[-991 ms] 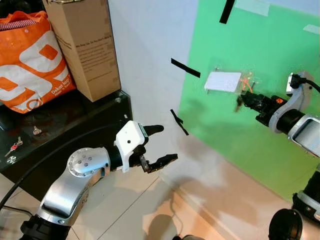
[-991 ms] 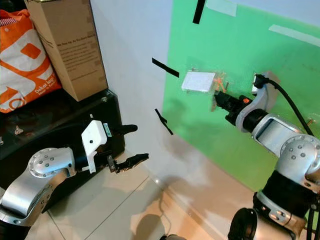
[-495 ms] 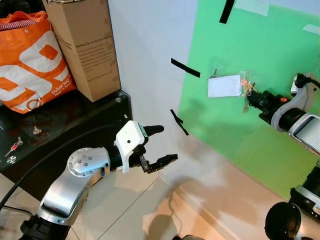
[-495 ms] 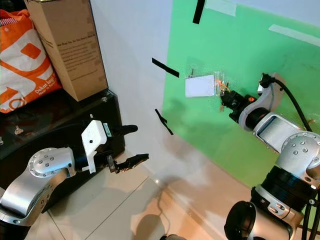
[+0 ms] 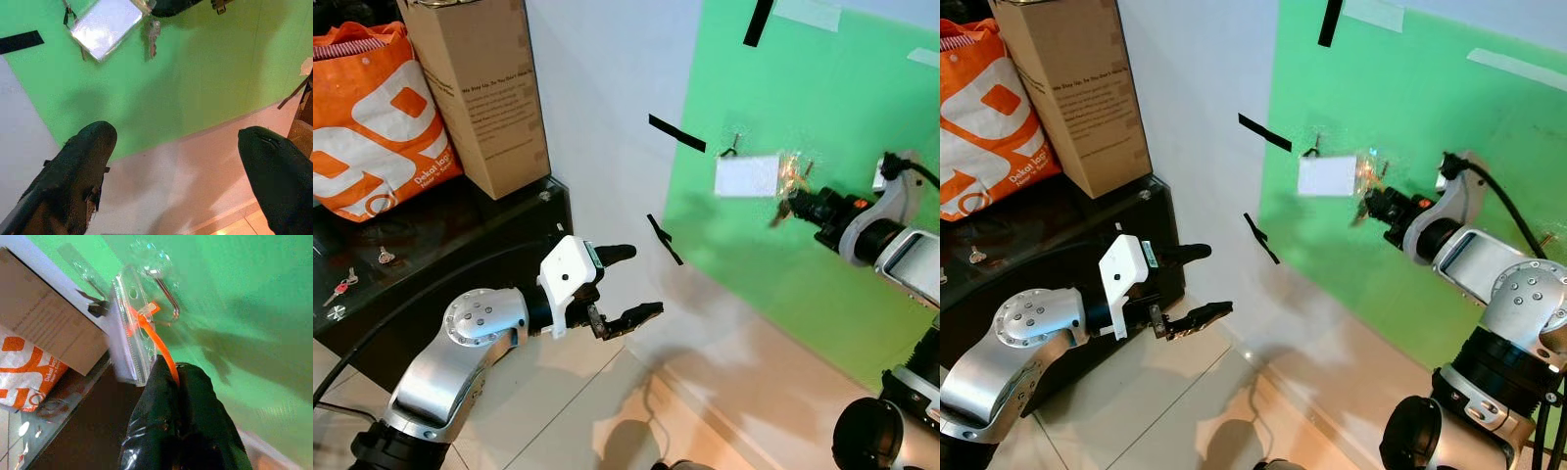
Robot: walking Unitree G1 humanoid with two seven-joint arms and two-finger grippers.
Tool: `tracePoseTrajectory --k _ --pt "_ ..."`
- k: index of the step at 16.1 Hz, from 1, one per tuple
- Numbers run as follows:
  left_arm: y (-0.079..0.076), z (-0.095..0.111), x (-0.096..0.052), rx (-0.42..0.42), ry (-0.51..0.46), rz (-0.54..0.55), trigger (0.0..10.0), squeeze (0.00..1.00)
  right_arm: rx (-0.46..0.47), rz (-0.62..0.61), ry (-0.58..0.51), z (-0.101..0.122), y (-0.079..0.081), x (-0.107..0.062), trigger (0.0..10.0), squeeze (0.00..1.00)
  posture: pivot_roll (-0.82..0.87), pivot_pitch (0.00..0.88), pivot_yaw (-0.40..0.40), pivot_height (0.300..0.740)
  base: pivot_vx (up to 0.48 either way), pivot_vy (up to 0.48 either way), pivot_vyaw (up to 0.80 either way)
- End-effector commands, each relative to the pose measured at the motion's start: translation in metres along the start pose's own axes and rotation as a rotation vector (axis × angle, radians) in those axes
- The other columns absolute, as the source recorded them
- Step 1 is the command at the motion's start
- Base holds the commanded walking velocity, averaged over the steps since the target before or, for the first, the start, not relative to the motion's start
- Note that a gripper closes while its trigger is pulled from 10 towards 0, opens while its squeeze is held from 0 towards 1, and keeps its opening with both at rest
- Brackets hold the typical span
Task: Hang keys on a hook
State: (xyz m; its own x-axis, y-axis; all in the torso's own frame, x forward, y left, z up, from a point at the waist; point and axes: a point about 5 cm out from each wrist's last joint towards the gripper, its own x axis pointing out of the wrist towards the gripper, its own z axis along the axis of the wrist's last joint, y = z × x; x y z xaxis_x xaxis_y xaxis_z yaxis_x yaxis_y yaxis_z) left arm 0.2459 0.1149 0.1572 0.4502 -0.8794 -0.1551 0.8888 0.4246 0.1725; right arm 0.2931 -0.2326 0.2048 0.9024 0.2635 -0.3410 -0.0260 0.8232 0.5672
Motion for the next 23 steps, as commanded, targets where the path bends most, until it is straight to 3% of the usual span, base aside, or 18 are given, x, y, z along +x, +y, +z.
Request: tracePoseTrajectory --k 1,4,7,10,11,12,15,18,23 --pt "0.000 0.002 0.000 0.012 0.006 -0.006 10.0 0.00 -0.017 0.006 0.006 0.000 0.002 -0.003 10.0 0.00 -0.08 0.000 -0.032 0.740 0.000 0.000 0.00" --pt "-0.001 0.002 -0.001 0.011 0.009 -0.009 10.0 0.00 -0.032 0.006 0.010 -0.002 0.002 -0.003 10.0 0.00 -0.08 0.000 -0.033 0.740 0.000 0.000 0.00" --pt "-0.001 0.002 -0.001 0.021 0.006 0.002 10.0 0.00 -0.178 0.053 -0.053 -0.001 0.010 -0.010 10.0 0.00 -0.08 0.000 -0.032 0.740 0.000 0.000 0.00" --pt "0.006 0.002 -0.004 0.069 -0.013 0.131 10.0 0.00 -0.590 0.115 -0.063 -0.021 0.027 -0.020 10.0 0.00 -0.08 0.000 -0.031 0.740 0.000 0.000 0.00" --pt "0.007 0.003 -0.004 0.075 -0.015 0.148 10.0 0.00 -0.632 0.119 -0.066 -0.022 0.028 -0.021 10.0 0.00 -0.08 0.000 -0.031 0.740 0.000 0.000 0.00" --pt "0.012 0.006 -0.005 0.087 -0.029 0.175 10.0 0.00 -0.747 0.139 -0.103 -0.021 0.035 -0.021 10.0 0.00 -0.08 0.000 -0.029 0.740 0.000 0.000 0.00" --pt "0.016 0.012 -0.003 0.114 -0.047 0.183 10.0 0.00 -1.218 0.130 -0.123 -0.022 0.049 -0.018 10.0 0.00 -0.08 0.000 -0.028 0.740 0.000 0.000 0.00" --pt "0.015 0.013 0.000 0.158 -0.047 0.193 10.0 0.00 -1.448 0.156 -0.182 -0.018 0.061 -0.015 10.0 0.00 -0.08 0.000 -0.030 0.740 0.000 0.000 0.00" --pt "0.018 0.013 0.004 0.208 -0.042 0.213 10.0 0.00 -1.590 0.210 -0.200 -0.024 0.067 -0.011 10.0 0.00 -0.08 0.000 -0.030 0.740 0.000 0.000 0.00"
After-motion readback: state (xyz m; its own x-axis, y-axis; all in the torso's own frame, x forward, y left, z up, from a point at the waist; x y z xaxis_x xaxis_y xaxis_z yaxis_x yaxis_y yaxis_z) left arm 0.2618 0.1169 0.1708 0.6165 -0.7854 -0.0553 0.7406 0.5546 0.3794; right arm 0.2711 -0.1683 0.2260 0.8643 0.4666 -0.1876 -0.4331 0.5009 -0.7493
